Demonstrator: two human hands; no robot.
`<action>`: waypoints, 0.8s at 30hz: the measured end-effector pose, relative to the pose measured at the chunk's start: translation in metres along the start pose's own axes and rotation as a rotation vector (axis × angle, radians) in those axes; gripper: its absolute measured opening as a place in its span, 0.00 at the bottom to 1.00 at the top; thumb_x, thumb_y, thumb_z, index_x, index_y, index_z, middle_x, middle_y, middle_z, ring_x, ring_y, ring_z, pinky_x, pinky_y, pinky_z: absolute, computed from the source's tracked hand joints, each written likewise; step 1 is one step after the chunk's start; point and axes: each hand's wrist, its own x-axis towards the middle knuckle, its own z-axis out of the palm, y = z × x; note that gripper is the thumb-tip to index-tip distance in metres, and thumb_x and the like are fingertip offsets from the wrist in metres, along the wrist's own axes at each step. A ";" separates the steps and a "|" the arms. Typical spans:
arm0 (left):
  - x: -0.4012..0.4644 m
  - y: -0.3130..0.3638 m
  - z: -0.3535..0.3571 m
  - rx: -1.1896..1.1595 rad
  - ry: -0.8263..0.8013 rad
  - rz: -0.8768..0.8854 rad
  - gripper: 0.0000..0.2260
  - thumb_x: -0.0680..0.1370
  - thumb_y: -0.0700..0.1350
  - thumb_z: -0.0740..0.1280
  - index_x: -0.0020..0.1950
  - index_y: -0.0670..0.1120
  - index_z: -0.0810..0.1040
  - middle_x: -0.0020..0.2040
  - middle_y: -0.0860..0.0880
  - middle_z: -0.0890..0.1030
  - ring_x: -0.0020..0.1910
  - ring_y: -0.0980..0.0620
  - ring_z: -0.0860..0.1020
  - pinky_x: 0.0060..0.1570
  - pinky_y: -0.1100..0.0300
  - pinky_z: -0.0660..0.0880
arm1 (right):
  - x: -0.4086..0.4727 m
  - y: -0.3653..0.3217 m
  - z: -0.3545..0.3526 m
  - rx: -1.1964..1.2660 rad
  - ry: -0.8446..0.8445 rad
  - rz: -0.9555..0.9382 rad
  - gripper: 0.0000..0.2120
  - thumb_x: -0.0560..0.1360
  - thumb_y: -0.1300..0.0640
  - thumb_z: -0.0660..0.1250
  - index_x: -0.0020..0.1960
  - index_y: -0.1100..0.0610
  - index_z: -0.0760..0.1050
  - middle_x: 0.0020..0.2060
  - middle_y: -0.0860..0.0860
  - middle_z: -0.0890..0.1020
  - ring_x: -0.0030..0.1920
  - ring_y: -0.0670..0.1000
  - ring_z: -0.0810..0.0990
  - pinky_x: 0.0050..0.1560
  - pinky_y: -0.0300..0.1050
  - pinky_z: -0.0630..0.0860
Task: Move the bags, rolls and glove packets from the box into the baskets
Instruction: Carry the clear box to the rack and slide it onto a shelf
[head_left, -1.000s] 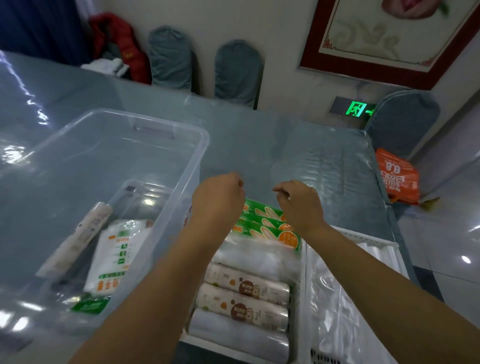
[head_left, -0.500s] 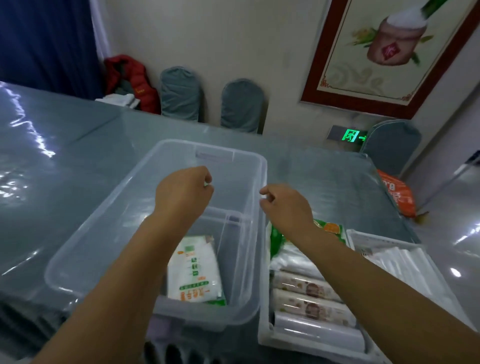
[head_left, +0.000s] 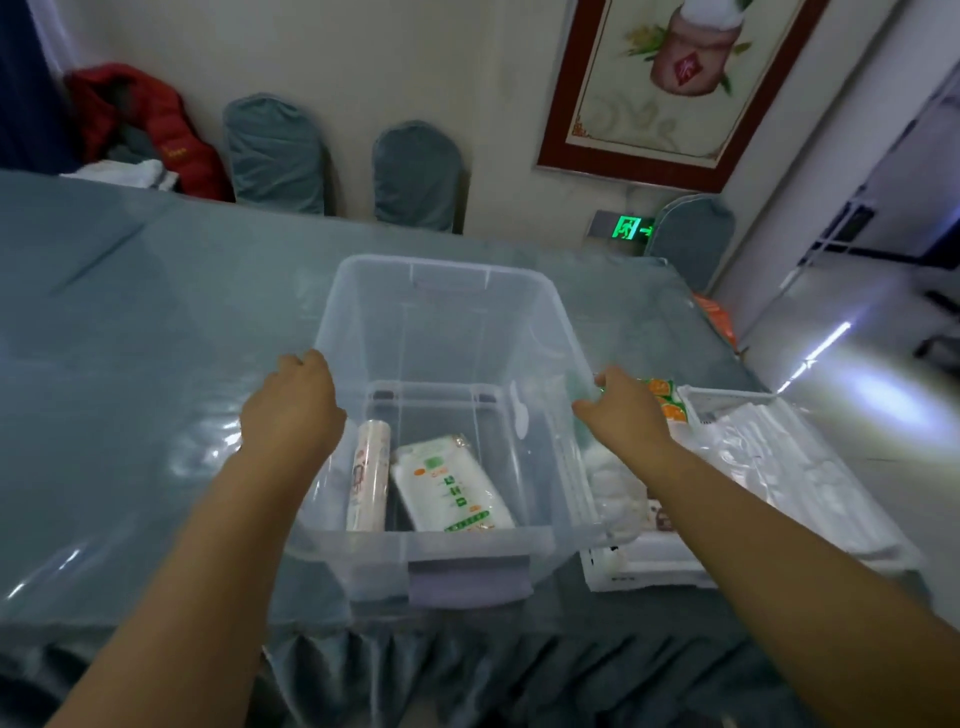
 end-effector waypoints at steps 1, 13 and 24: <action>-0.002 -0.002 0.000 -0.035 0.000 -0.021 0.12 0.73 0.37 0.65 0.54 0.37 0.68 0.54 0.37 0.72 0.49 0.36 0.74 0.40 0.51 0.66 | -0.004 0.000 0.000 0.001 -0.012 0.016 0.10 0.69 0.55 0.68 0.46 0.60 0.72 0.37 0.53 0.78 0.37 0.55 0.76 0.34 0.45 0.69; -0.021 0.017 -0.041 -0.234 0.182 0.053 0.09 0.72 0.33 0.60 0.52 0.38 0.70 0.49 0.36 0.75 0.43 0.36 0.73 0.38 0.51 0.67 | -0.043 0.002 -0.035 0.115 0.224 0.094 0.09 0.67 0.56 0.69 0.45 0.60 0.79 0.36 0.54 0.80 0.40 0.57 0.78 0.36 0.43 0.68; -0.060 0.162 -0.093 -0.301 0.265 0.333 0.15 0.74 0.36 0.62 0.61 0.41 0.70 0.53 0.37 0.76 0.44 0.37 0.72 0.39 0.50 0.66 | -0.103 0.088 -0.162 0.300 0.520 0.195 0.11 0.68 0.58 0.70 0.50 0.59 0.79 0.33 0.47 0.76 0.38 0.52 0.76 0.41 0.43 0.71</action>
